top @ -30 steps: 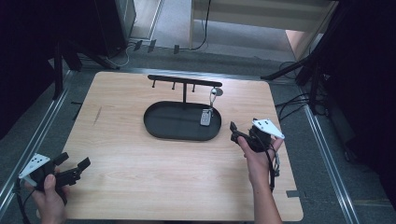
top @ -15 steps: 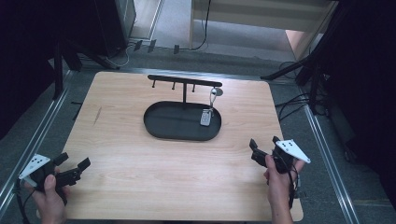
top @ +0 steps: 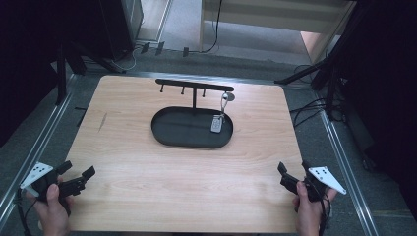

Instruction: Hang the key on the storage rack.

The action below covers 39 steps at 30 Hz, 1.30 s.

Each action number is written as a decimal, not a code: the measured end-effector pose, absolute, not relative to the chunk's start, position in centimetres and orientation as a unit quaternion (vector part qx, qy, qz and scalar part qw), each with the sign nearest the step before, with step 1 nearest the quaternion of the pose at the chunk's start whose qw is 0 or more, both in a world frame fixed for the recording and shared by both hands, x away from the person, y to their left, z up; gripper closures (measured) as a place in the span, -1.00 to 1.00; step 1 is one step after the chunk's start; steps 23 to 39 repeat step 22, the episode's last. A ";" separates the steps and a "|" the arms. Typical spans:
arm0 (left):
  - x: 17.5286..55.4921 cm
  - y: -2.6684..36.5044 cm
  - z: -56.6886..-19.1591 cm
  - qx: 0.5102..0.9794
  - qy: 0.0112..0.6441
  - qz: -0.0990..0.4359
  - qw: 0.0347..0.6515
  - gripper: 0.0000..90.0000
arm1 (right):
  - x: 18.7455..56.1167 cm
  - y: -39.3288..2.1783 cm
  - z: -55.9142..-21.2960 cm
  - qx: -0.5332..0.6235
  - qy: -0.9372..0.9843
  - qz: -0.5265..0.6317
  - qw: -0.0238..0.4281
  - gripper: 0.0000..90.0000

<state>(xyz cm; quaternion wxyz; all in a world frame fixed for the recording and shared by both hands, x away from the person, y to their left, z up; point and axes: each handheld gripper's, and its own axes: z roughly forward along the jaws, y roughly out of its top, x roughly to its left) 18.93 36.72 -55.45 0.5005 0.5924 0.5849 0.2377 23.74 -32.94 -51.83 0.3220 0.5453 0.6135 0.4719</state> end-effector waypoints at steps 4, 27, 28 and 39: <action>18.9 36.7 -55.4 0.593 0.584 0.238 0.500 -1.00 | 23.1 -33.6 -52.1 0.545 0.613 0.471 0.325 -0.78; 18.9 36.6 -55.4 0.594 0.584 0.246 0.495 -1.00 | 19.9 -36.5 -53.0 0.552 0.592 0.489 0.325 -0.78; 18.9 36.6 -55.4 0.594 0.584 0.246 0.495 -1.00 | 19.9 -36.5 -53.0 0.552 0.592 0.489 0.325 -0.78; 18.9 36.6 -55.4 0.594 0.584 0.246 0.495 -1.00 | 19.9 -36.5 -53.0 0.552 0.592 0.489 0.325 -0.78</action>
